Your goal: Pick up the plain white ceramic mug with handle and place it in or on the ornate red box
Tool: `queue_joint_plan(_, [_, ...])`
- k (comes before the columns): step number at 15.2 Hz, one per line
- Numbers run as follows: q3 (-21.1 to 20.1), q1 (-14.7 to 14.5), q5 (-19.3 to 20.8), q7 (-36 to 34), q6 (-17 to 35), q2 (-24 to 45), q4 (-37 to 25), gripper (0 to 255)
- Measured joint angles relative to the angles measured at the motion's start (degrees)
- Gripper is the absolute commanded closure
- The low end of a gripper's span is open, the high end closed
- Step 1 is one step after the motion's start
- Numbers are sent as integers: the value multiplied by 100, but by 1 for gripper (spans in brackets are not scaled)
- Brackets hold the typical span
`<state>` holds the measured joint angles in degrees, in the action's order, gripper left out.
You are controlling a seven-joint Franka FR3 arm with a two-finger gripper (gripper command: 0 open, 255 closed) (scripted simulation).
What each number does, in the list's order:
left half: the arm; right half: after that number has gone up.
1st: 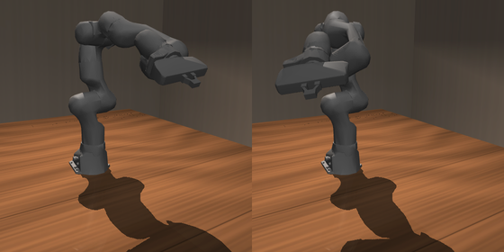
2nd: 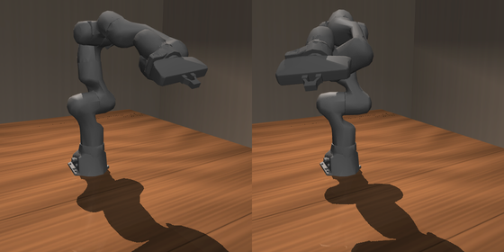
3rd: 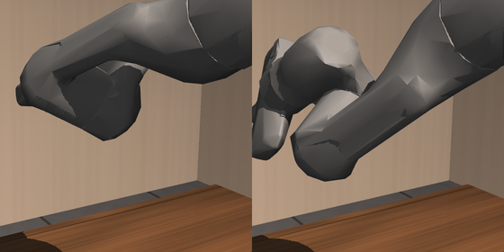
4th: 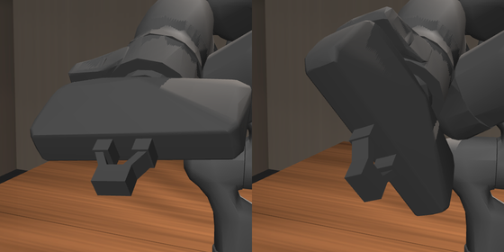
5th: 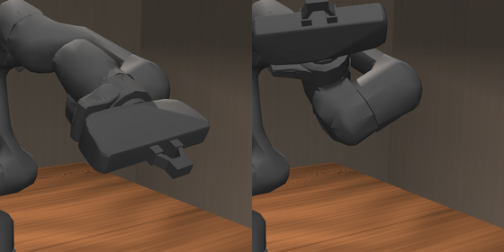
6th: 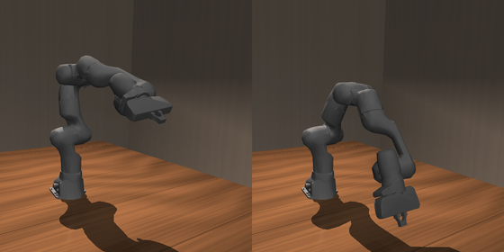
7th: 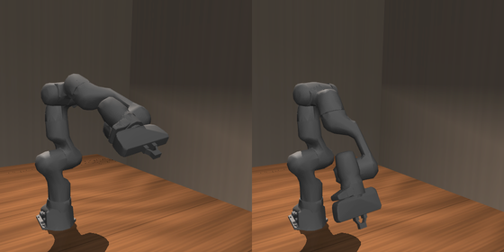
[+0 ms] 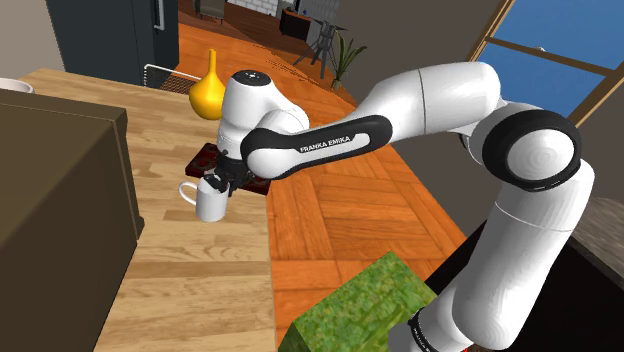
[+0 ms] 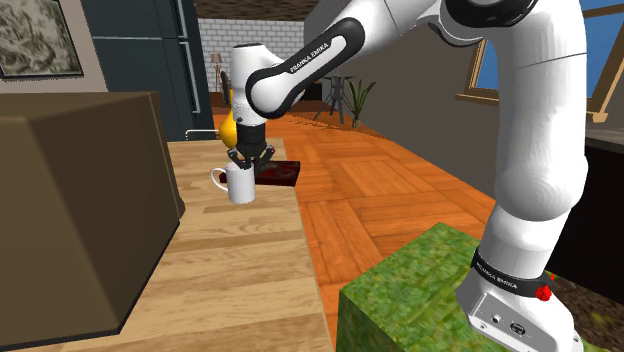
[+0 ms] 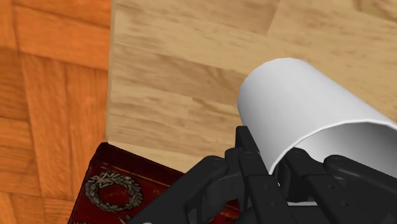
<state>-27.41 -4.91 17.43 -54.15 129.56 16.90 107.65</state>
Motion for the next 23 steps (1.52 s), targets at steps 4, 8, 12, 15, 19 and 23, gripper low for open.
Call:
queue_joint_plan(4, [-48, 27, -128, 95, -262, -152, -135, 255])
queue_joint_plan(8, [-85, 52, -242, 189, -515, -289, -275, 255])
queue_joint_plan(12, [-112, 59, -326, 264, -797, -377, -485, 255])
queue_joint_plan(15, [-128, 70, -389, 323, -994, -447, -626, 255])
queue_joint_plan(19, [-46, 145, -343, 534, -1202, -213, -1068, 255])
queue_joint_plan(23, [112, 298, -259, 918, -1386, 223, -1701, 255])
